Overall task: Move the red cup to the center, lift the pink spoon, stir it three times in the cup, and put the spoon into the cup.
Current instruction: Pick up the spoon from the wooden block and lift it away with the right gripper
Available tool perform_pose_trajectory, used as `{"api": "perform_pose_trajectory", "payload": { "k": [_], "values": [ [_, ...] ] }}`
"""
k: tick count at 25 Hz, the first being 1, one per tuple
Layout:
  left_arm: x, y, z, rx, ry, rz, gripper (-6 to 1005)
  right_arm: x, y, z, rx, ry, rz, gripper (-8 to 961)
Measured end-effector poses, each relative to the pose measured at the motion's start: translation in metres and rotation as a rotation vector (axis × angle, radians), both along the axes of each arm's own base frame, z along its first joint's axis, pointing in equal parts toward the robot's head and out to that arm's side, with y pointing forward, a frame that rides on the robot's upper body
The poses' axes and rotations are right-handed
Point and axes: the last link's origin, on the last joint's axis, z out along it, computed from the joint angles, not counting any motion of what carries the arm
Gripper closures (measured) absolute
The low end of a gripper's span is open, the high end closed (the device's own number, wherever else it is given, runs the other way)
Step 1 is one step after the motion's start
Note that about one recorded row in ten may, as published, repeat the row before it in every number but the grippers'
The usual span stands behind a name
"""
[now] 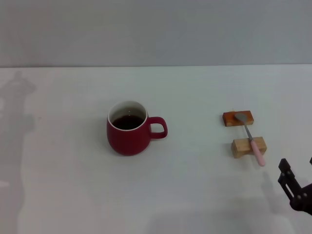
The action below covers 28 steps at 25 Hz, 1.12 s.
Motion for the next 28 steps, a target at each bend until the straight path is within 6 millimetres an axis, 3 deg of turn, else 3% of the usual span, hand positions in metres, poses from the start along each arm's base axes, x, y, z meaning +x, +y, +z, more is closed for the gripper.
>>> {"api": "perform_pose_trajectory", "payload": {
  "k": [28],
  "values": [
    [0.002, 0.0, 0.002, 0.01, 0.006, -0.019, 981, 0.031, 0.004, -0.036, -0.044, 0.037, -0.02, 297]
  ]
}}
